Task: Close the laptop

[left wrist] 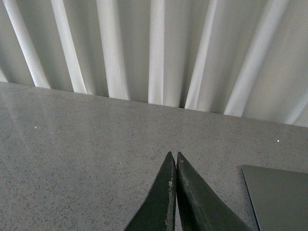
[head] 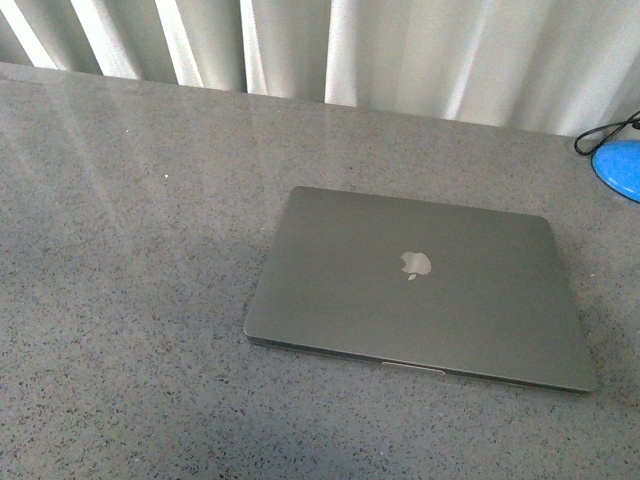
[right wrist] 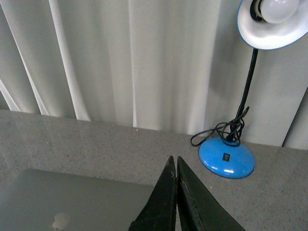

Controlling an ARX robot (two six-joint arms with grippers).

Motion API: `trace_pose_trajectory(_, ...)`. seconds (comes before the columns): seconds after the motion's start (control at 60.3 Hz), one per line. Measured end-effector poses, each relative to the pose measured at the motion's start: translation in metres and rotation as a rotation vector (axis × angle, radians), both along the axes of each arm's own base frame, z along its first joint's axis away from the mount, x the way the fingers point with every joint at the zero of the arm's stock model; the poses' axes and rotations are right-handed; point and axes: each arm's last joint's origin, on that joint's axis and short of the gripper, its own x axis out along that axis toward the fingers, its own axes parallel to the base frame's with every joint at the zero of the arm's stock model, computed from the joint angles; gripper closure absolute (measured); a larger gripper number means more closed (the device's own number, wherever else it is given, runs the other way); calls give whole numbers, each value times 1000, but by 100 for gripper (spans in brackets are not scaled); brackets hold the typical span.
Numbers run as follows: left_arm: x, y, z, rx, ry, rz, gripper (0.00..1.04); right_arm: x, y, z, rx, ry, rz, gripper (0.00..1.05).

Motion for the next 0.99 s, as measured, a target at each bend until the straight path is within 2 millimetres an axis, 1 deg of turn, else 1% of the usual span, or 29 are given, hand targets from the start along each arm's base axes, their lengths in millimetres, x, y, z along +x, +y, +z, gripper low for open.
trace_pose_trajectory(0.216, -14, 0, 0, 0, 3, 0, 101, -11, 0, 6, 0, -19, 0, 104)
trace_pose_trajectory(0.381, -23, 0, 5, 0, -12, 0, 101, -20, 0, 9, 1, -29, 0, 104)
trace_pose_trajectory(0.995, -46, 0, 10, 0, -31, 0, 101, -42, 0, 13, 6, -43, -1, 104)
